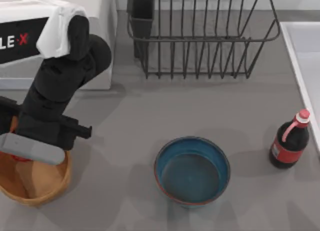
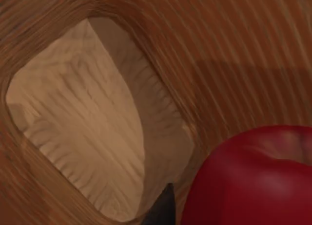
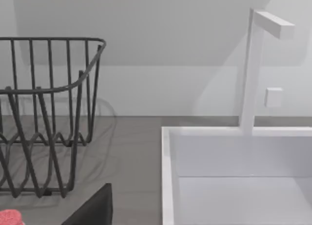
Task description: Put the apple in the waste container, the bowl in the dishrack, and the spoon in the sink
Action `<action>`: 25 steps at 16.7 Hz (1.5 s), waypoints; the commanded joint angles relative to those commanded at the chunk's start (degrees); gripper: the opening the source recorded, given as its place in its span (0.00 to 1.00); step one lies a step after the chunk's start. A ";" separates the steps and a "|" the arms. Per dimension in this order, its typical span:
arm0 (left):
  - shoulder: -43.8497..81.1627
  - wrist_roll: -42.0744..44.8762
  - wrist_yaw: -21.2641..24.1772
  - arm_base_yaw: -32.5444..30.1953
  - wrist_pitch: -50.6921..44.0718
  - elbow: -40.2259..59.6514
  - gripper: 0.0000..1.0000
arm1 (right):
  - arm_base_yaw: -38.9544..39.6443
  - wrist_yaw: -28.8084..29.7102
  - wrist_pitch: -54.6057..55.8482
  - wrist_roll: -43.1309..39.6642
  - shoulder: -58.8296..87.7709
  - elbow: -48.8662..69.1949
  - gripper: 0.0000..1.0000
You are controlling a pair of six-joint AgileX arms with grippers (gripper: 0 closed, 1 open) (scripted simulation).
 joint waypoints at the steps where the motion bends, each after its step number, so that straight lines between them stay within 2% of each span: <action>1: 0.00 0.00 0.00 0.00 0.00 0.00 0.68 | 0.00 0.00 0.00 0.00 0.00 0.00 1.00; 5: 0.00 0.00 0.00 0.00 0.00 0.00 0.98 | 0.00 0.00 0.00 0.00 0.00 0.00 1.00; 6: 0.00 0.00 0.00 0.00 0.00 0.00 1.00 | 0.00 0.00 0.00 0.00 0.00 0.00 1.00; 17: -0.61 -1.88 0.02 0.50 1.40 -1.22 1.00 | 0.00 0.00 0.00 0.00 0.00 0.00 1.00; 21: -5.30 -12.50 1.13 3.70 10.11 -8.08 1.00 | 0.00 0.00 0.00 0.00 0.00 0.00 1.00; 25: -17.35 -32.47 3.49 8.50 23.77 -19.38 1.00 | 0.00 0.00 0.00 0.00 0.00 0.00 1.00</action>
